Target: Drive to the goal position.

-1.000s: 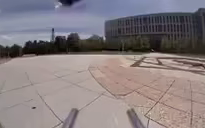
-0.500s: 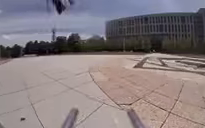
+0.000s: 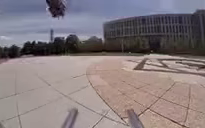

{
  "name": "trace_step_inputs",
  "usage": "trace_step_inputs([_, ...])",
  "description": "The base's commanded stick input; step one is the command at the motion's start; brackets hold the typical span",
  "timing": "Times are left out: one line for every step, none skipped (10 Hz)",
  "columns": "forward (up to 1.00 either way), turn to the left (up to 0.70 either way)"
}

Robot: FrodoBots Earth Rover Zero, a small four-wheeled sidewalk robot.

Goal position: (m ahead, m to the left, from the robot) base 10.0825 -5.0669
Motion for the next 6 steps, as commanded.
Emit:
trace_step_inputs([0.5,-0.3])
trace_step_inputs([0.5,0.0])
trace_step_inputs([0.5,0.0])
trace_step_inputs([0.5,0.0])
trace_step_inputs([0.5,0.0])
trace_step_inputs([0.5,0.0])
